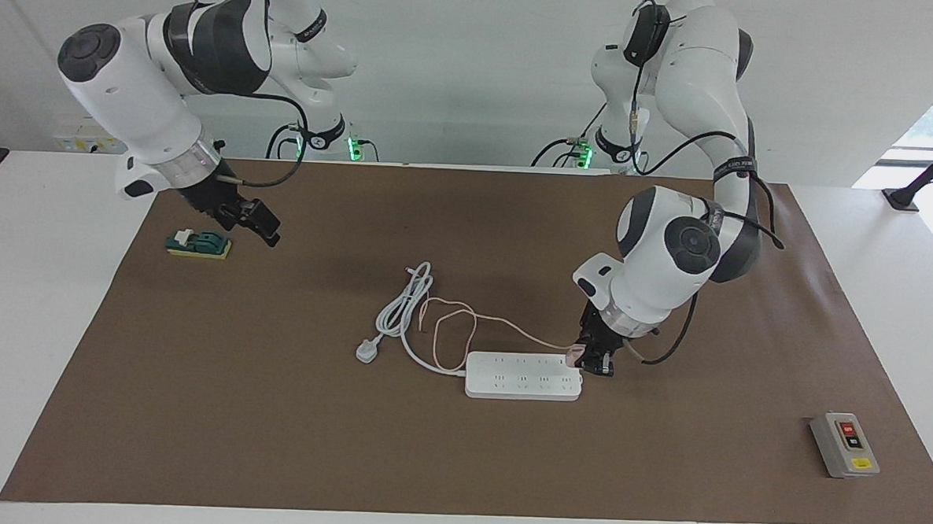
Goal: Plug charger into power strip
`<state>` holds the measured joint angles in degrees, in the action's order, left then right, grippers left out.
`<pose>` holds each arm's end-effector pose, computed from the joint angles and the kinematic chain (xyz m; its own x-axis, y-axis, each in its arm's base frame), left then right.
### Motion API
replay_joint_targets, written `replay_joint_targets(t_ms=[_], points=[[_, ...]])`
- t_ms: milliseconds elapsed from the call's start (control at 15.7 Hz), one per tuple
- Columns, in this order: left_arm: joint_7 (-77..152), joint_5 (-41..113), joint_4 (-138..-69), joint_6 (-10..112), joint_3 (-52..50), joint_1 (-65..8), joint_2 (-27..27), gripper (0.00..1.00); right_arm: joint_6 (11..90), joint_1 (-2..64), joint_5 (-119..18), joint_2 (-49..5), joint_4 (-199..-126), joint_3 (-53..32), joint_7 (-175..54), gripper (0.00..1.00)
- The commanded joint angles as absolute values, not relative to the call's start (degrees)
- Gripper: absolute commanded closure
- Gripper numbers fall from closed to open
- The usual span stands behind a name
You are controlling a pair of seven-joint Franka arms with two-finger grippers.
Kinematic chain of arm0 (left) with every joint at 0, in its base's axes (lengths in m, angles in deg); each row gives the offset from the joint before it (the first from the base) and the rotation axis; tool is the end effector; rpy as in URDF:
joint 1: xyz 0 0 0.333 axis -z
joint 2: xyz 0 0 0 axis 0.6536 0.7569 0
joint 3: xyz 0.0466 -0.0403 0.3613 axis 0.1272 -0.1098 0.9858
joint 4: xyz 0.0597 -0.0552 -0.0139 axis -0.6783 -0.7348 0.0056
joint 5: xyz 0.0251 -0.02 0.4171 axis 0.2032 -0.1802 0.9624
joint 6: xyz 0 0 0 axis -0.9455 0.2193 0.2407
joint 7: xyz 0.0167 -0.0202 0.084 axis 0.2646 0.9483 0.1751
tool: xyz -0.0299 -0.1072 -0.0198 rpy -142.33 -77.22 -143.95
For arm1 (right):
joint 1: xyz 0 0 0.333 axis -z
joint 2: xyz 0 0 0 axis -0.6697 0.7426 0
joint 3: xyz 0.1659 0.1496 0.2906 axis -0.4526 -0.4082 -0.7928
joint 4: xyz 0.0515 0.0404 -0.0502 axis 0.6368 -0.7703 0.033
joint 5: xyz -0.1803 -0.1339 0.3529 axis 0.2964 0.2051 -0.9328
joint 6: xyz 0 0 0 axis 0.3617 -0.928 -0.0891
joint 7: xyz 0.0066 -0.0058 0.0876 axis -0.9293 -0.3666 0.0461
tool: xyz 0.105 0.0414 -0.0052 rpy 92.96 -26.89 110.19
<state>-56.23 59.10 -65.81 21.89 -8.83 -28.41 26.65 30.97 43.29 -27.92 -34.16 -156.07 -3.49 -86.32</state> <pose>0.7374 -0.2769 0.4240 -0.1479 -0.9781 0.1463 -0.9885 0.1510 0.0104 0.6044 0.0054 0.5809 0.9352 -0.3406 -0.0975 -0.3507 -0.9290 -0.1186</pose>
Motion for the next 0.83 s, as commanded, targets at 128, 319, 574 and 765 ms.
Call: replay_joint_targets(t_ms=[128, 319, 574, 765], points=[[-57.15, 62.97, -64.84, 22.45, -8.8, -27.54, 27.33, 1.0, 29.26, 44.41, -24.58, -37.9, -158.75, -3.98, -73.67, 0.0], [-57.06, 64.55, -67.2, 24.73, -8.8, -26.84, 26.98, 1.0, 28.8, 44.5, -22.13, -38.26, -158.58, -3.98, -67.16, 0.0], [-57.06, 65.52, -68.26, 26.84, -8.8, -26.31, 27.15, 1.0, 29.07, 44.68, -20.8, -37.73, -157.18, -3.98, -60.99, 0.0], [-57.06, 65.79, -69.84, 27.81, -8.8, -26.31, 26.89, 1.0, 28.98, 44.68, -20.71, -37.55, -156.91, -3.9, -61.25, 0.0]])
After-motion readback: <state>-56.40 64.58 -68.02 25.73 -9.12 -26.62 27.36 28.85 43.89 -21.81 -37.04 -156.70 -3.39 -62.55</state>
